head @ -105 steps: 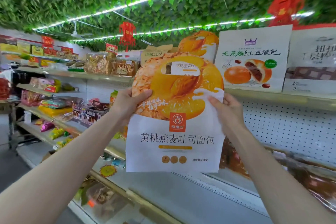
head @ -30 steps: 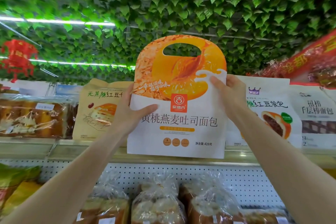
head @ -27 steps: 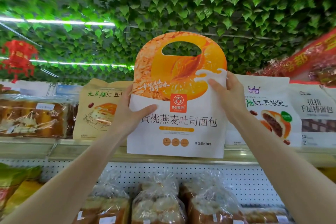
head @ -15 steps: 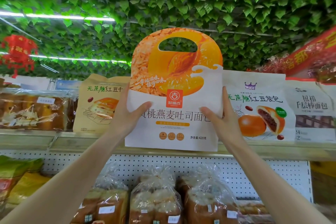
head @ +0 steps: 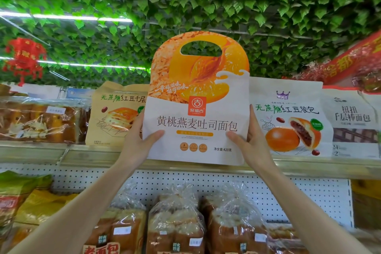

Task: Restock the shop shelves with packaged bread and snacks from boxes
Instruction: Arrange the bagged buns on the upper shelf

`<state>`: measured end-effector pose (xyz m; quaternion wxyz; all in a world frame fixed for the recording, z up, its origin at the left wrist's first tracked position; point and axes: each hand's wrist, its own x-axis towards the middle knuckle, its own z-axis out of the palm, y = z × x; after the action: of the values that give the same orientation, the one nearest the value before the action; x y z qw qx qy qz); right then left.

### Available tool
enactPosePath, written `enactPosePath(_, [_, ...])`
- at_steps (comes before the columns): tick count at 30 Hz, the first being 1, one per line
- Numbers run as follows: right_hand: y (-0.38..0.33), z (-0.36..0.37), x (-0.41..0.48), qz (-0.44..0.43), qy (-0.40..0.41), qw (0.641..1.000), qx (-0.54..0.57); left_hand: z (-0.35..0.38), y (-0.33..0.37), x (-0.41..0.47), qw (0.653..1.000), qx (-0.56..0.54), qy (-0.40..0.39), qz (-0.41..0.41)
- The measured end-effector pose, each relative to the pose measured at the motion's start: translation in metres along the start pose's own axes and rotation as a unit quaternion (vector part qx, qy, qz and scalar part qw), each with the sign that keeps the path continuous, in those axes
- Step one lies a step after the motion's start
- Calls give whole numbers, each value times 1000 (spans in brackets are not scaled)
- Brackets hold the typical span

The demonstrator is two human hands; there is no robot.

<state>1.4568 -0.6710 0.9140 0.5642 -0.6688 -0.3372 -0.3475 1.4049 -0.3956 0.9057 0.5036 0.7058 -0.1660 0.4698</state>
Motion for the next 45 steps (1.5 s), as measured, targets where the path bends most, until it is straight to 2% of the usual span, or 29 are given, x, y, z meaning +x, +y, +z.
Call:
enactPosePath(6, [1, -4, 21, 12, 0, 1000, 0, 8, 4, 11, 1000, 5, 1, 16])
enactPosePath(14, [18, -3, 46, 23, 5, 1000, 0, 21, -18, 32, 1000, -2, -5, -4])
enactPosePath(26, [39, 2, 59, 45, 3, 999, -8, 30, -41, 47, 998, 65, -11, 13])
enactPosePath(32, [45, 1, 60, 52, -23, 998, -18, 30, -43, 47, 997, 68, -18, 9])
enactPosePath(45, [56, 7, 67, 66, -7, 997, -28, 38, -40, 48, 998, 56, -30, 4])
